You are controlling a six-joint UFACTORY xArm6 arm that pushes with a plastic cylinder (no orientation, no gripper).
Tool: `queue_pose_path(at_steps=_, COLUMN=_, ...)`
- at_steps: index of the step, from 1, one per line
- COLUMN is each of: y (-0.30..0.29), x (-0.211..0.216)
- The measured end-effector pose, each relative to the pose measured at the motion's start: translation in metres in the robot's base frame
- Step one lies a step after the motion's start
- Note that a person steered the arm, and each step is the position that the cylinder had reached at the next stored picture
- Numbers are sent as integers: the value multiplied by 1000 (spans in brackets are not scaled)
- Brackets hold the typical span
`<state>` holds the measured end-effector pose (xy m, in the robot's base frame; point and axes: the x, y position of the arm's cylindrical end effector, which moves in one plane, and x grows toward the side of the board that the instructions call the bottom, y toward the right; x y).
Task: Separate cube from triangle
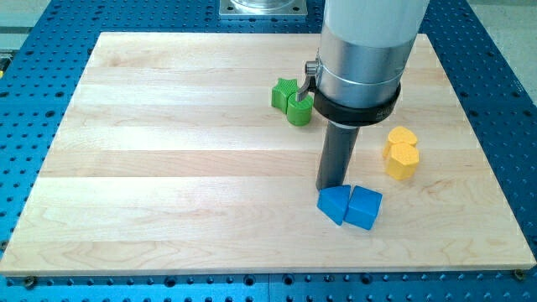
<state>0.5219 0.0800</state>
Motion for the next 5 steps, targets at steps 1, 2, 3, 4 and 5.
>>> queue_pose_path(at_steps=1, y=0, x=0)
queue_pose_path(at_steps=2, y=-2, x=0)
queue_pose_path(at_steps=3, y=-5, x=1)
queue_pose_path(at_steps=4, y=-5, x=-42)
queue_pose_path(at_steps=5, y=4, x=-88)
